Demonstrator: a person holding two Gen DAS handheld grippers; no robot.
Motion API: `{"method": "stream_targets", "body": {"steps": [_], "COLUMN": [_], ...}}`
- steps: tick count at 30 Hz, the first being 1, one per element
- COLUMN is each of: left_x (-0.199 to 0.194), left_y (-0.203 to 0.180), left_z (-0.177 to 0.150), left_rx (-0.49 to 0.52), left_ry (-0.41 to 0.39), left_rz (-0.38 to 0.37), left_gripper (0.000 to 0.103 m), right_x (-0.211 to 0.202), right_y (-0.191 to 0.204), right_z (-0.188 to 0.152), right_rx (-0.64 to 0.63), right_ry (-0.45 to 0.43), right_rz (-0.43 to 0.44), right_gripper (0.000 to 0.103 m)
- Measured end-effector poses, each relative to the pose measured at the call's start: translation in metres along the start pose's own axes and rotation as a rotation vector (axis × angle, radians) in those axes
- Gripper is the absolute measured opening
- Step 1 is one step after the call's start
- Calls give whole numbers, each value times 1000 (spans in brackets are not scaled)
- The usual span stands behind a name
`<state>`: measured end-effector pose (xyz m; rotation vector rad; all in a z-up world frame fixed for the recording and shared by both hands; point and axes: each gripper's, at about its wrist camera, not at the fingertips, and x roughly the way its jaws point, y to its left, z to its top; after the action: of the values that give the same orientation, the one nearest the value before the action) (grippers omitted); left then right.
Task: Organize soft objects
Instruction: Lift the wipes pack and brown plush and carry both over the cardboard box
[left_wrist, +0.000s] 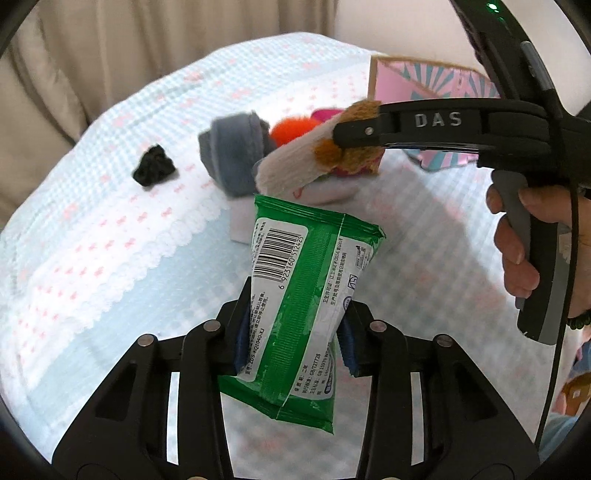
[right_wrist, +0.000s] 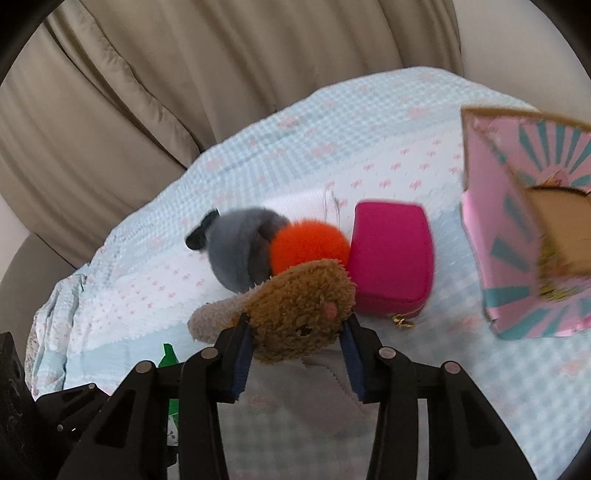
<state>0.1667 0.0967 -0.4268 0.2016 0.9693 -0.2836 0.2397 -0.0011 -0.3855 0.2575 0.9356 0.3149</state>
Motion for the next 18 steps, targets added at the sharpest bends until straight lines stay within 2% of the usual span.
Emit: {"method": "stream_targets", "body": {"steps": [4,10,18], "left_x": [-35,-99,-153], "left_y": [-8,-26,-67], "left_z": [15,58,122], "left_rx": [-25,-81,-195], "left_ry": [-11,-64,-129], "left_rz": [26,66,86], "left_gripper": [35,35,35], "right_x": [-38,-105,-205], "right_y": [4,4,-30], "right_z": [19,51,98], "right_rx": [-3,-8,-4], "right_ry": [-22,-57,-79], "right_rz": [2,-5,-59], "right_gripper": [40,40,40]}}
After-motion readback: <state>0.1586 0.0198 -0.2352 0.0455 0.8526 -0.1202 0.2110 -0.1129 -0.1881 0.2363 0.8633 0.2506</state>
